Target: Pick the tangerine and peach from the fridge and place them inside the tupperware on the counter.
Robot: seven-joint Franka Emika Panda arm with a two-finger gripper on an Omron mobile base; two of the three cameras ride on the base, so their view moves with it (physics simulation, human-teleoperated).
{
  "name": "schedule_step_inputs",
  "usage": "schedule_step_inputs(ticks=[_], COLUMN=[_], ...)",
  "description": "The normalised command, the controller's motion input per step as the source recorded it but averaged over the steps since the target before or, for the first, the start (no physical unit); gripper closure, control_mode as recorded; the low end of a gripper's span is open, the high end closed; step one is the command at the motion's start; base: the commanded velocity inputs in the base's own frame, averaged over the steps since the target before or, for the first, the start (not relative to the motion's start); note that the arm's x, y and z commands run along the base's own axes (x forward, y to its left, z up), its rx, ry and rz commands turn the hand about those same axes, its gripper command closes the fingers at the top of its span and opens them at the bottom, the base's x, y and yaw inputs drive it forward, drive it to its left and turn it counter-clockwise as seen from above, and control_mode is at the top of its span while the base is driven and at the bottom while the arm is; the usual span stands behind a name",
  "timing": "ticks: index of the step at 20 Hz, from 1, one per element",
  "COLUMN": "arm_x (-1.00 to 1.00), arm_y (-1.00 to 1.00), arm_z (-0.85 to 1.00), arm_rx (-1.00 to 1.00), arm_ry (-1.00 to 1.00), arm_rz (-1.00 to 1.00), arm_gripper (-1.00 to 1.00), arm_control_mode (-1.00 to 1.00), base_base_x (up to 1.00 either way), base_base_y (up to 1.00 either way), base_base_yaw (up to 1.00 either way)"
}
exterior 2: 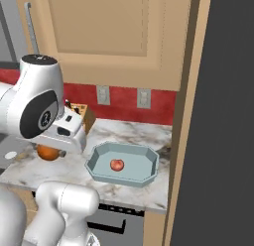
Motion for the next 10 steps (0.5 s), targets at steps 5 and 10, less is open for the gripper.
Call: schedule_step_inputs(ticks=[5,10], arm_x=[-0.10,0.32], arm_y=[-0.17,-0.35], arm_z=[-0.49,-0.15], arm_rx=[-0.03,0.00], arm_ry=[0.00,0.18], arm_rz=[-0.09,-0.41], arm_gripper=[1.00,1.00], arm_control_mode=[-1.00,-1.00], base_base_x=[0.00,0.00], base_base_y=[0.00,0.00], base_base_yaw=[0.00,0.00])
